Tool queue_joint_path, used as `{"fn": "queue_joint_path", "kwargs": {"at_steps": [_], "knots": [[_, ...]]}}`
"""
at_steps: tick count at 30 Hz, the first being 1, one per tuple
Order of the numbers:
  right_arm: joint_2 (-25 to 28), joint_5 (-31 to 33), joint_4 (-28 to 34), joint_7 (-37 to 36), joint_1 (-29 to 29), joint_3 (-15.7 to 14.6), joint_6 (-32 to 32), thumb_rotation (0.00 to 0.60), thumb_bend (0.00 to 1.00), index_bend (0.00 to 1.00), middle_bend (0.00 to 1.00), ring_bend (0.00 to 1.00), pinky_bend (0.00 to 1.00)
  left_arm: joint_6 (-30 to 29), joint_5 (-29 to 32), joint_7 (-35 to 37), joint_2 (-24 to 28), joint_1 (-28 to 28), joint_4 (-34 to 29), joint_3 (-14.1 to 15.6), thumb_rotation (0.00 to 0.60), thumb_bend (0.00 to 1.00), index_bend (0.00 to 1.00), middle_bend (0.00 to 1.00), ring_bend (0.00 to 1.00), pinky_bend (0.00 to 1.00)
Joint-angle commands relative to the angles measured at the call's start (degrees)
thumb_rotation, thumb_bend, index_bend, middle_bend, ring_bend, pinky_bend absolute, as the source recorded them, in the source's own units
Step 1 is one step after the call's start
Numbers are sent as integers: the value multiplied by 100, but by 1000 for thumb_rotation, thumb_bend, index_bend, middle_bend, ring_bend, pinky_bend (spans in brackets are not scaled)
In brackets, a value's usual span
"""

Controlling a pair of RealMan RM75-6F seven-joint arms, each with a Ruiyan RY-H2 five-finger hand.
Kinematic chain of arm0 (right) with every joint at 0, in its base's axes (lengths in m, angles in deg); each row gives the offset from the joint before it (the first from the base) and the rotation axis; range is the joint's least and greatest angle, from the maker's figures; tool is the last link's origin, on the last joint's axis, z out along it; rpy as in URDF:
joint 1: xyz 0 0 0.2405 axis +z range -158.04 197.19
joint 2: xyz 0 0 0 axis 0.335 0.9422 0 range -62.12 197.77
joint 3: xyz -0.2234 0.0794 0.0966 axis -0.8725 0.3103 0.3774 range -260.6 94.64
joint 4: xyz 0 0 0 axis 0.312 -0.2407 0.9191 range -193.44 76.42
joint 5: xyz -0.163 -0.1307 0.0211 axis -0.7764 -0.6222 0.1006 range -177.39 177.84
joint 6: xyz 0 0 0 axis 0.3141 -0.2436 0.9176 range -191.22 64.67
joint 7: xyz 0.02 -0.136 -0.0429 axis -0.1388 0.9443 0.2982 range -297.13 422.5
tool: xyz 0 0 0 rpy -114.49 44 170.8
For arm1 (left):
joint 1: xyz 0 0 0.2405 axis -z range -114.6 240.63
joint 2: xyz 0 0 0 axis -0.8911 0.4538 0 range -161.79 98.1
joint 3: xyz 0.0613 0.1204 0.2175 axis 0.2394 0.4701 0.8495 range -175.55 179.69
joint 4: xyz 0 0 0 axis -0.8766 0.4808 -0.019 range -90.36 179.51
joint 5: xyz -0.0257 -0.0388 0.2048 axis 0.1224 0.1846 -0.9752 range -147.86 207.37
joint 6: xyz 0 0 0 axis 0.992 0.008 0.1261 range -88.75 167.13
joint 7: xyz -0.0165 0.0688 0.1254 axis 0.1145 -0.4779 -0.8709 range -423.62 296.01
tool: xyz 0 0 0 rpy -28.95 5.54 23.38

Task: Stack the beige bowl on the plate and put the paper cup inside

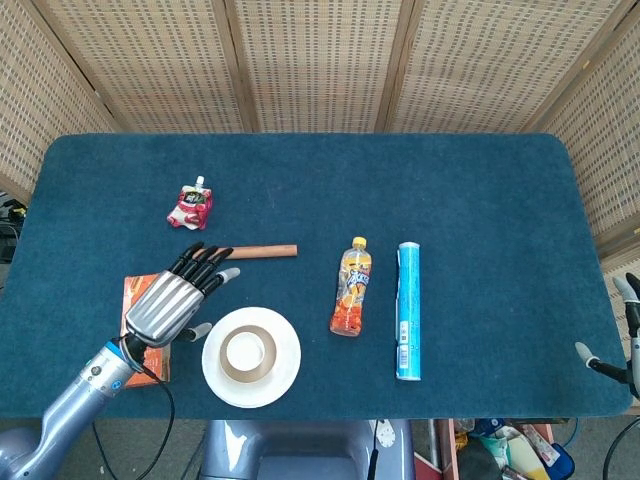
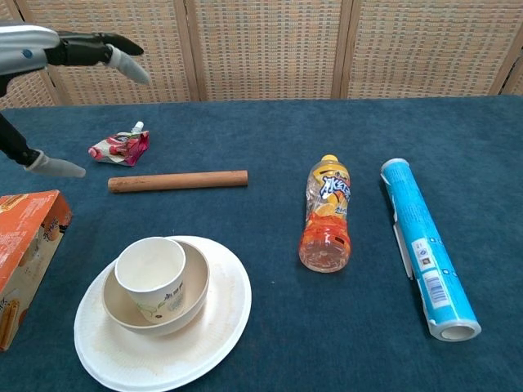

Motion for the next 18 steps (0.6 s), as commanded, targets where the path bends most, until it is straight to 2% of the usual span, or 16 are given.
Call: {"fn": "queue_joint_path", "kwargs": {"at_steps": [1,5,11,18], "knots": [[-22,-23,-18,27,22,-12,22,600,180,0,0,0,0,-535,-145,11,-195,-377,374,26,600,159,64,0,0,0],[-65,-88,-43,119,59,-40,44,600,180,0,0,0,0,-1019,-232,28,-482,-783,669,165,600,151,20,0,0,0],[-164,-247,-33,399,149,-119,108,600,180,0,0,0,0,-1936,-357,258,-904,-1477,1147,303,600,145,8,0,0,0],[-317,-380,-29,755,265,-198,210,600,179,0,0,0,0,-2296,-283,477,-1227,-2031,1712,490,600,144,0,0,0,0]]}}
